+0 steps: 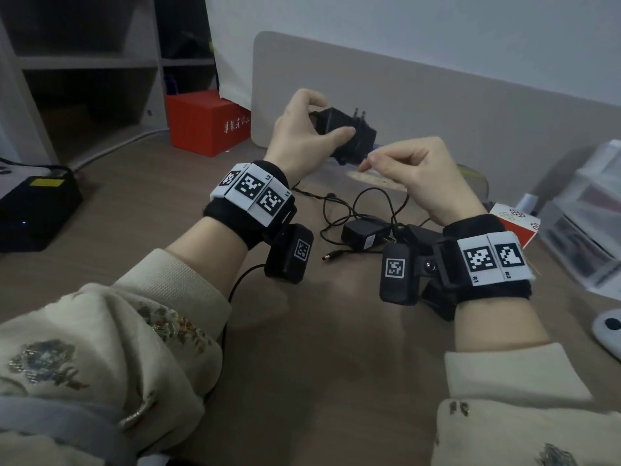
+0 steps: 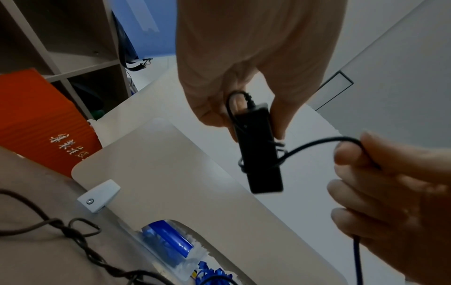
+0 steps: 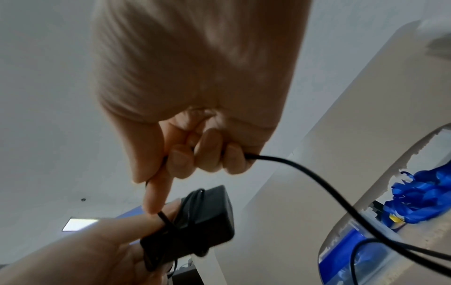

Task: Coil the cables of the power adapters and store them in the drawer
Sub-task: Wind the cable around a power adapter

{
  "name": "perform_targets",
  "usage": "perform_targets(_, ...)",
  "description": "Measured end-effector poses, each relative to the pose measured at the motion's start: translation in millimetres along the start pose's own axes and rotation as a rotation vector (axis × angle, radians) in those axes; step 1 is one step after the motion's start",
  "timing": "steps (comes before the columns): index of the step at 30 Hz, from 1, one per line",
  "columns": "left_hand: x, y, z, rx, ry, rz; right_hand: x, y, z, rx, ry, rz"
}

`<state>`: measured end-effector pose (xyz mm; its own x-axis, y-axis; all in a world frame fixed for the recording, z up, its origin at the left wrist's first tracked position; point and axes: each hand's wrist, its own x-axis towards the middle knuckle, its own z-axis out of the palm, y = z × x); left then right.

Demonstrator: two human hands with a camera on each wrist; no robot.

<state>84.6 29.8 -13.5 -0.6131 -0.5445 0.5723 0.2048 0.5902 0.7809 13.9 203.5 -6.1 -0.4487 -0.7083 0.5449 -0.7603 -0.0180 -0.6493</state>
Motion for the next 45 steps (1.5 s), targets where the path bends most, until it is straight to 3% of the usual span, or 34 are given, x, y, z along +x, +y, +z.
perform_targets(5, -2, 7, 0, 0.046, -0.146, -0.042, 1, 4, -12, 0.037, 0.173, -0.050)
perform_targets(18, -9, 19, -3, -0.116, -0.599, 0.039, -5, 7, -20, 0.217, 0.309, 0.064)
perform_targets(25, -9, 19, -1, -0.209, -0.590, 0.048, -7, 11, -22, 0.392, 0.325, 0.121)
perform_targets(32, -10, 18, -3, -0.292, -0.672, 0.075, -6, 14, -23, 0.515, 0.348, 0.143)
perform_targets(36, -11, 20, -4, -0.417, -0.693, 0.089, -8, 13, -24, 0.599, 0.288, 0.163)
perform_targets(40, -11, 20, -3, -0.498, -0.683, 0.116, -7, 10, -21, 0.555, 0.226, 0.138)
perform_targets(45, -13, 20, 1, -0.600, -0.625, 0.088, -1, 3, -17, 0.459, 0.248, 0.206)
